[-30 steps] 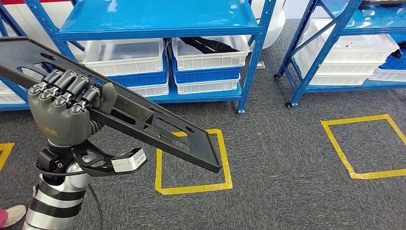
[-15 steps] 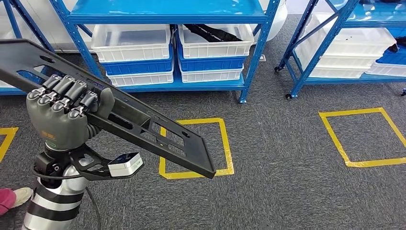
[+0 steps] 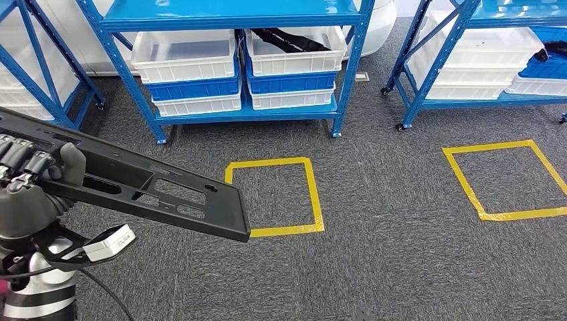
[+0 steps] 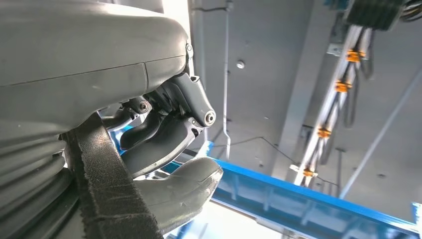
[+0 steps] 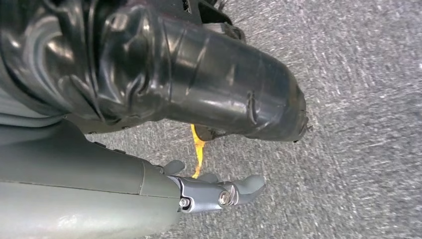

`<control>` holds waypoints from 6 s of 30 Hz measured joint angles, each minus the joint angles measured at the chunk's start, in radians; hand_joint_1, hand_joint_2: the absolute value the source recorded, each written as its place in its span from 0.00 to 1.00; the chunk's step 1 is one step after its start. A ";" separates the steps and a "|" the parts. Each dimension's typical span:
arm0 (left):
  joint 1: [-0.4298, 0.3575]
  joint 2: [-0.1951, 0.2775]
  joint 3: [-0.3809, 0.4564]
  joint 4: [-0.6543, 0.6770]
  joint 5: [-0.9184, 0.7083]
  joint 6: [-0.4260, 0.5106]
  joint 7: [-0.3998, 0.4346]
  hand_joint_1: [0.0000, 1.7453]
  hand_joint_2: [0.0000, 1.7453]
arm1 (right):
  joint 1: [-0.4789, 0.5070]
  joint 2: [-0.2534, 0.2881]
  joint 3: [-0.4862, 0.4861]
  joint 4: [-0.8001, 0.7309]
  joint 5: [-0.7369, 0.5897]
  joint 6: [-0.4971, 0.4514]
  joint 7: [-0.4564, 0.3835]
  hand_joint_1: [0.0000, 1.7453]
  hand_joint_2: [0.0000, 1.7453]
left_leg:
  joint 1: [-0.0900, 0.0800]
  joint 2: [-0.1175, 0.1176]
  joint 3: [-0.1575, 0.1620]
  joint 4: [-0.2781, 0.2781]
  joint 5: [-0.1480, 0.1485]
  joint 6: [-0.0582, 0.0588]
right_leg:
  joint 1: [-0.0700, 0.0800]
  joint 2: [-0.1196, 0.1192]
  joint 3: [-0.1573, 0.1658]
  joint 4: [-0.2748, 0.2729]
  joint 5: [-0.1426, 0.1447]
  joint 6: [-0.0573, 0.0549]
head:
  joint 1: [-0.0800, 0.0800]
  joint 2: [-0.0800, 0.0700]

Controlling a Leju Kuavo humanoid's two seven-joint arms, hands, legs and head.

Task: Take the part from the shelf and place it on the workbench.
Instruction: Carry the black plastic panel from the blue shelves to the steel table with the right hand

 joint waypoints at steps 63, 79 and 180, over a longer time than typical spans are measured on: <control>-0.254 0.066 -0.320 0.092 -0.126 -0.001 0.306 1.00 1.00 | -0.002 -0.026 -0.027 -0.007 -0.093 0.051 -0.042 0.00 0.00 | -0.009 0.003 0.083 -0.103 -0.010 0.017 | 0.023 0.005 -0.032 0.006 0.018 -0.016 | 0.012 0.000; -0.275 0.071 -0.360 0.100 -0.112 -0.003 0.312 1.00 1.00 | 0.000 -0.029 -0.029 -0.007 -0.093 0.051 -0.042 0.00 0.00 | -0.011 0.013 -0.059 -0.177 0.130 0.039 | 0.005 0.008 0.091 0.038 -0.094 0.038 | 0.017 0.000; -0.315 0.127 -0.425 0.157 -0.138 -0.001 0.354 1.00 1.00 | 0.029 -0.056 0.056 -0.002 0.057 -0.088 0.209 0.00 0.00 | -0.020 -0.064 -0.005 -0.179 0.090 0.067 | 0.014 0.006 -0.082 0.277 -0.162 0.014 | 0.002 0.000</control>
